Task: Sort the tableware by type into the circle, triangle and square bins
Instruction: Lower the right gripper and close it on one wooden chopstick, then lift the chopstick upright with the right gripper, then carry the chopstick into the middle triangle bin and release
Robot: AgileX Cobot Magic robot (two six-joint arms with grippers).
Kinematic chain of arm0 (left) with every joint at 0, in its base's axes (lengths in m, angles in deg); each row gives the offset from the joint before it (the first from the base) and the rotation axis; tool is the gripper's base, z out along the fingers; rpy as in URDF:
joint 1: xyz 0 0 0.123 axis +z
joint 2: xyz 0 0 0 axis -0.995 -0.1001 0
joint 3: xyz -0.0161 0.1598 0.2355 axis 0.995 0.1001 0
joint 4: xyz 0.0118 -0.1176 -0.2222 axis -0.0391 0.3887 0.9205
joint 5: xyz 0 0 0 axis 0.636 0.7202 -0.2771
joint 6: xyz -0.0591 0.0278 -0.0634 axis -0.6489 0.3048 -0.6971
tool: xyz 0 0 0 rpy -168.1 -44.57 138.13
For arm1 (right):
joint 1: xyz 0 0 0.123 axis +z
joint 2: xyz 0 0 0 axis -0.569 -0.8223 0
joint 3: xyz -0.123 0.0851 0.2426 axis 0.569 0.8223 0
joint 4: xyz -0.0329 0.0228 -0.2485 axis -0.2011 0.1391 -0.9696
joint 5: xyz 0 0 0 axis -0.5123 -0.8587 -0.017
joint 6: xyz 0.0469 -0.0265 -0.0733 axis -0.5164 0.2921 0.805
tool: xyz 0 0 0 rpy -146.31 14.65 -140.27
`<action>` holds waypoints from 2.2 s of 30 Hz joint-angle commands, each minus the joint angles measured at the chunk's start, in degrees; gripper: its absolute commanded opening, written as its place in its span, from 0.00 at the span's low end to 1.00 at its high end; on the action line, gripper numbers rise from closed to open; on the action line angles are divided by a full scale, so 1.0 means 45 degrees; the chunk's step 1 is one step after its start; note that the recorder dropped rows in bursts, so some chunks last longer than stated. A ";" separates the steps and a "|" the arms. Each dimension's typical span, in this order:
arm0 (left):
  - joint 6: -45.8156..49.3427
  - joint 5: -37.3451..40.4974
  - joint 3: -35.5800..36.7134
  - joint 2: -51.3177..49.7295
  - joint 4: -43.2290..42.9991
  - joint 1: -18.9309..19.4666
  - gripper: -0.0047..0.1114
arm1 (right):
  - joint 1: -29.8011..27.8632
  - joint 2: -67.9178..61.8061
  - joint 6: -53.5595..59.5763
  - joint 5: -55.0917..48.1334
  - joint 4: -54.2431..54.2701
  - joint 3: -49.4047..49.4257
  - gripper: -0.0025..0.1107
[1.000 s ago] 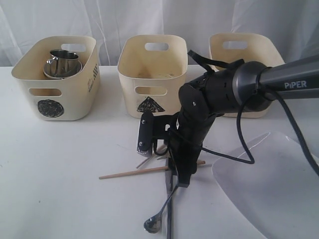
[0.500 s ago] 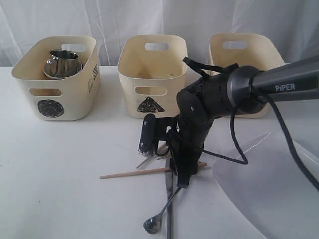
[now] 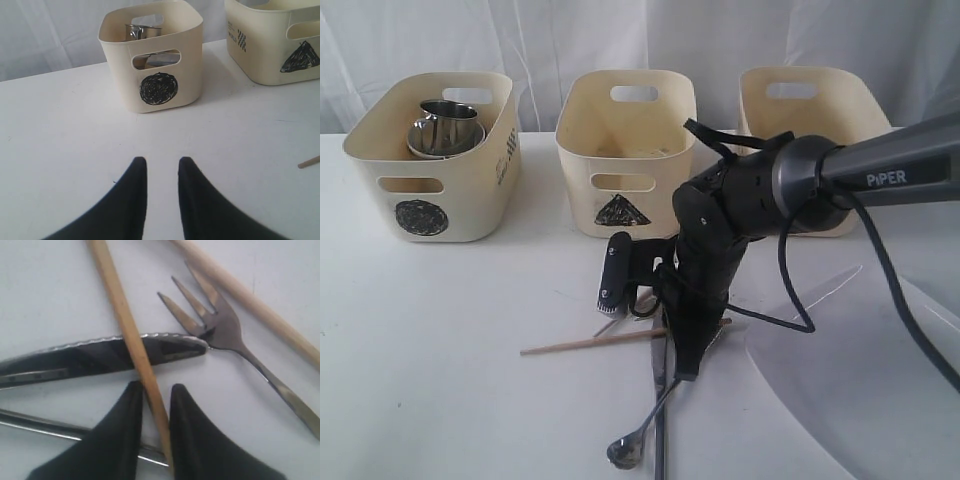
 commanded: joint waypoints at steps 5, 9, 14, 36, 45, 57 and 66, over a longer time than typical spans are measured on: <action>-0.0117 -0.0001 0.0030 0.0088 0.0030 -0.0006 0.29 | 0.0008 0.0719 -0.0995 0.0004 -0.0070 -0.0030 0.02; -0.0117 -0.0001 0.0030 0.0088 0.0030 -0.0006 0.29 | 0.0008 0.1084 -0.1170 -0.0090 -0.0070 -0.0030 0.02; -0.0117 -0.0001 0.0030 0.0088 0.0030 -0.0006 0.29 | 0.0008 0.1529 -0.1170 -0.0723 -0.0042 -0.0030 0.02; -0.0117 -0.0001 0.0030 0.0088 0.0030 -0.0006 0.29 | 0.0008 0.3875 -0.4792 0.1528 0.0887 -0.0030 0.02; -0.0117 -0.0001 0.0030 0.0088 0.0030 -0.0006 0.29 | -0.0491 0.2913 -1.2162 0.2874 -0.5410 -0.1705 0.02; -0.0117 -0.0001 0.0030 0.0088 0.0030 -0.0006 0.29 | -0.1390 -0.0659 -1.4652 0.6093 -0.5587 -0.5867 0.02; -0.0117 -0.0001 0.0030 0.0088 0.0030 -0.0006 0.29 | -0.1656 -0.1837 -1.4934 0.5933 -0.5247 -0.6705 0.03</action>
